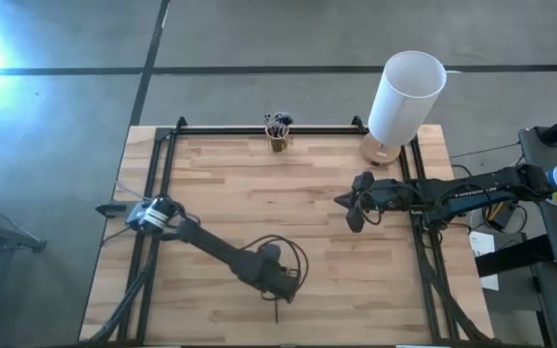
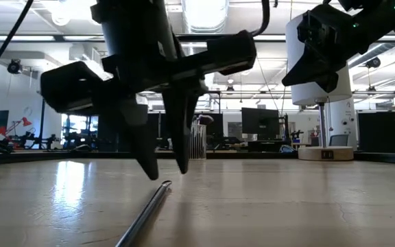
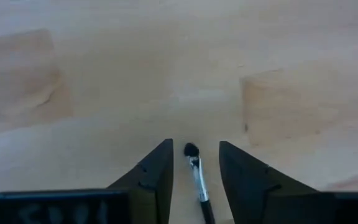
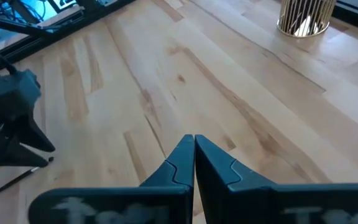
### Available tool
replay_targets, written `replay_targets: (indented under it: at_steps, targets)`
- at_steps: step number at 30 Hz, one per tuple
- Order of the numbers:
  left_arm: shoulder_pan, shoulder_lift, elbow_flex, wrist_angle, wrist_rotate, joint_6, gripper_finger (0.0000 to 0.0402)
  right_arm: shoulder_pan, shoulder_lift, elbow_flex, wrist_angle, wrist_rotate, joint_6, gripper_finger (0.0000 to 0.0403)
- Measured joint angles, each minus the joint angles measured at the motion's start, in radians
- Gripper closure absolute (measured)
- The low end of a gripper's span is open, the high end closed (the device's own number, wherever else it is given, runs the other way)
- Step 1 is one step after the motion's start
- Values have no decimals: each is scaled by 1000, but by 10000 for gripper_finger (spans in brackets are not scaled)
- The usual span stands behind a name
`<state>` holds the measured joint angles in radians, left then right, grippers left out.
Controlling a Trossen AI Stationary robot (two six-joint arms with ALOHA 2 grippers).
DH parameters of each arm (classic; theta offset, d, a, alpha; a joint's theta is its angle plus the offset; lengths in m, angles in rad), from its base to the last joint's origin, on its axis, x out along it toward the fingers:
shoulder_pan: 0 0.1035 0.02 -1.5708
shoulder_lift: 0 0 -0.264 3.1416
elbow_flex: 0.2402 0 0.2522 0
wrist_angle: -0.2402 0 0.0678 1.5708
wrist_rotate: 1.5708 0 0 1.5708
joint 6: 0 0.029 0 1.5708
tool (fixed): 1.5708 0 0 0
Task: Put items in baskets/containers
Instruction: Put the black eyeshadow brush into the yellow pen holder
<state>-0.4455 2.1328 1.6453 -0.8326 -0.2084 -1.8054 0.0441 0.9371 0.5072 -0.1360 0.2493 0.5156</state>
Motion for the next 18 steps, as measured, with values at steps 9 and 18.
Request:
replay_targets:
  at_steps: [9,18]
  targets:
    - [-8,3,-50,54,-10,-56,331,0,-1,-3,0,-15,-19,394]
    - [-9,0,-109,105,-27,-63,384,0,-1,-5,-1,-18,-22,394]
